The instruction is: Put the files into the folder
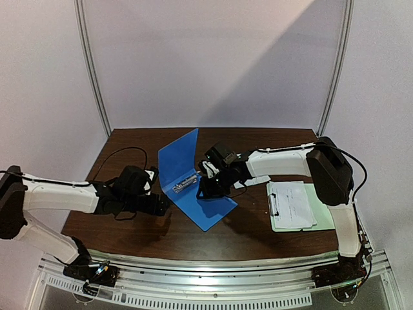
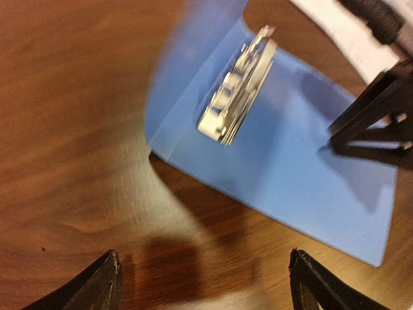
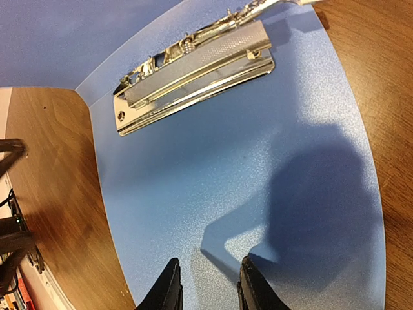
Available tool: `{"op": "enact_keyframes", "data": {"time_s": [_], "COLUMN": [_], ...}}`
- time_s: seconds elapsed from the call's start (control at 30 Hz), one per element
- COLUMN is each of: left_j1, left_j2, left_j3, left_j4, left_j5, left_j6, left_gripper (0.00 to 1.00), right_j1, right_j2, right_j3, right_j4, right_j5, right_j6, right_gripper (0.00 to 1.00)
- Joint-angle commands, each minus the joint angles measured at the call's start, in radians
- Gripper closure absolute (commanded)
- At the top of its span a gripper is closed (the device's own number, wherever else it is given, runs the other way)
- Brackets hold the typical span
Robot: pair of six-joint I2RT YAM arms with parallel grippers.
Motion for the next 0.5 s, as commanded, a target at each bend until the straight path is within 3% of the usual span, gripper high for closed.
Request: {"op": "enact_keyframes", "data": {"time_s": [0.0, 0.3, 0.47], "left_j1": [0.018, 0.001, -0.023], "left_j2": [-0.067, -0.165, -0.466], "left_j3": [0.011, -0.06, -0.187], "left_j4": [0.01, 0.22, 0.261], "left_j5": [-0.004, 0.159, 0.081], "left_j6": [0.015, 0.005, -0.004], "left_gripper": [0.1, 0.22, 0.29], "right_j1": [-0.014, -0.022, -0.025], "right_j2": [0.067, 0.075, 0.082], "right_j3": [-0.003, 0.036, 0.055], "right_j4": [-0.095, -0.102, -0.103], "right_j5": [0.016, 0.013, 0.008], "right_j6": [-0.009, -0.008, -0.008], "right_gripper": [0.7, 0.7, 0.7]}}
